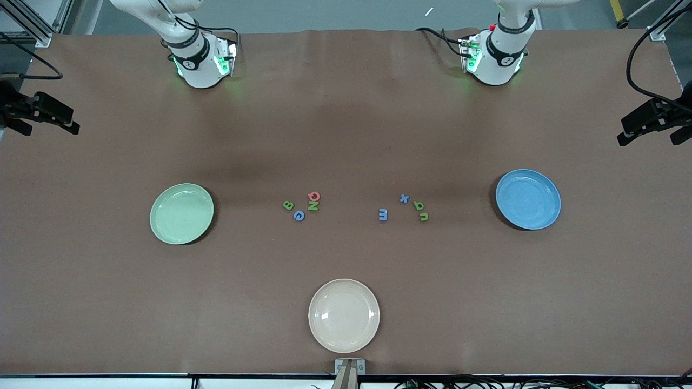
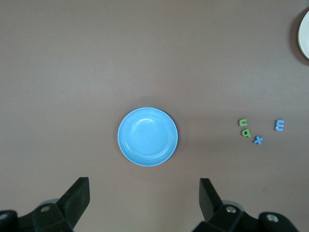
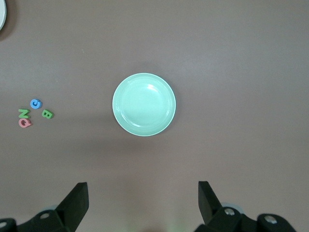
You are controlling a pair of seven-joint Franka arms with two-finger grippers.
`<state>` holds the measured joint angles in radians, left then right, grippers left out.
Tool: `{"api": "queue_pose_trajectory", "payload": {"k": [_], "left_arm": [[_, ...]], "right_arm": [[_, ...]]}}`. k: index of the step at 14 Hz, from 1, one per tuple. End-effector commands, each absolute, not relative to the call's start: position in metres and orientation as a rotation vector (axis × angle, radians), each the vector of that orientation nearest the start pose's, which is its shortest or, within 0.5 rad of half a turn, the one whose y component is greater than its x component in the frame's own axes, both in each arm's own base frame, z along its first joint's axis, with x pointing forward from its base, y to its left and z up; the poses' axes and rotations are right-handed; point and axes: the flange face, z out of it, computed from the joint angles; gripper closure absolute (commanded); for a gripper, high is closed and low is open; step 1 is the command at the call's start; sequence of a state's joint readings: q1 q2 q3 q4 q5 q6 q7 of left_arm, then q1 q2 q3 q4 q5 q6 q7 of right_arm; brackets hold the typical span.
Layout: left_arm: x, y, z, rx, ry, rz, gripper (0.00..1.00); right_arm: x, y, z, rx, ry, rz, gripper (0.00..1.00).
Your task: Sort upper and lower case letters into plates
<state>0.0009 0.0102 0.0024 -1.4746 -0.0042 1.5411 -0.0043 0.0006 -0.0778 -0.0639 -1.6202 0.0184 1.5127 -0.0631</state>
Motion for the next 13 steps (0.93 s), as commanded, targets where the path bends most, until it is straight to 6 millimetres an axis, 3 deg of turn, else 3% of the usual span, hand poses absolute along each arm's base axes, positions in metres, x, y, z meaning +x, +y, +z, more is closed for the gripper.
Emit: {"api": "queue_pose_trajectory", "payload": {"k": [1, 5, 8, 11, 13], "left_arm": [[0.552, -0.001, 0.669, -3.154, -0.02, -0.099, 0.0], [0.552, 0.0, 0.667, -3.155, -0.006, -0.092, 0.0], [0.557, -0.007, 0.652, -3.165, -0.01, -0.036, 0.0], [0.569, -0.033, 0.619, -3.166, 0.001, 0.065, 0.0], [0.578, -0.065, 0.585, -3.161, -0.044, 0.15, 0.0]], "right_arm": [[0.513, -0.032, 0.639, -3.121, -0.013, 0.039, 0.0], [0.512, -0.033, 0.638, -3.12, -0.011, 0.058, 0.0], [0.511, -0.033, 0.64, -3.121, -0.011, 0.07, 0.0], [0.514, -0.032, 0.649, -3.131, -0.003, 0.038, 0.0], [0.526, -0.038, 0.639, -3.134, 0.016, 0.052, 0.0]]}}
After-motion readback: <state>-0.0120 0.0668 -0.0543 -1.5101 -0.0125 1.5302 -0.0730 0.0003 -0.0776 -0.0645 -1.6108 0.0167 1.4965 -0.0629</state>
